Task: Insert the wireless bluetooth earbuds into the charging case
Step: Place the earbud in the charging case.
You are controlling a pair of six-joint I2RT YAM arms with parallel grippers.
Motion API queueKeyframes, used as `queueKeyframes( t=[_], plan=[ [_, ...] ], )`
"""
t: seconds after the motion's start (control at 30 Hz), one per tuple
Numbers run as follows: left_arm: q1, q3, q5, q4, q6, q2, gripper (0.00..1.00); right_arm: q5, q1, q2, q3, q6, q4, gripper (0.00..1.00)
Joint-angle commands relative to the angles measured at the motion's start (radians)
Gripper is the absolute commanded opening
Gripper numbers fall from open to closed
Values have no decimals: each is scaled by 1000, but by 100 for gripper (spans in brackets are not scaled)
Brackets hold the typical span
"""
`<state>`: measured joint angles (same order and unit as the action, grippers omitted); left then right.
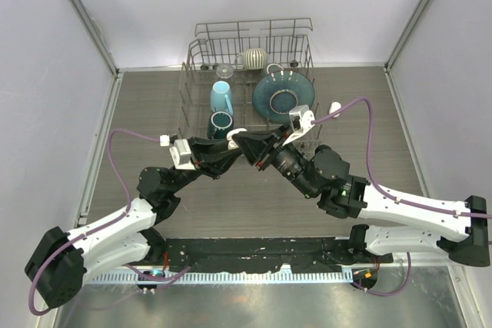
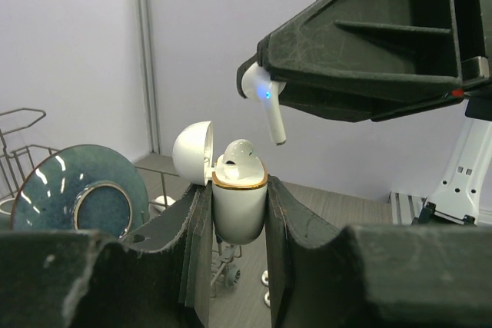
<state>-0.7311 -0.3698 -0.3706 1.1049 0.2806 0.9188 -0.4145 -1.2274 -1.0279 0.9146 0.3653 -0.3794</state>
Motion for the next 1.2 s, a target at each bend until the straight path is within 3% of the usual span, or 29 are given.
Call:
queueKeyframes(
  t=[0.0,1.17],
  plan=[
    [-4,-27,-5,65,-6,-5,0,-76,-12,-6,38,-40,-16,1],
    [-7,-31,21,139,20,0,0,-40,-18,-40,-13,-42,-27,1]
  ],
)
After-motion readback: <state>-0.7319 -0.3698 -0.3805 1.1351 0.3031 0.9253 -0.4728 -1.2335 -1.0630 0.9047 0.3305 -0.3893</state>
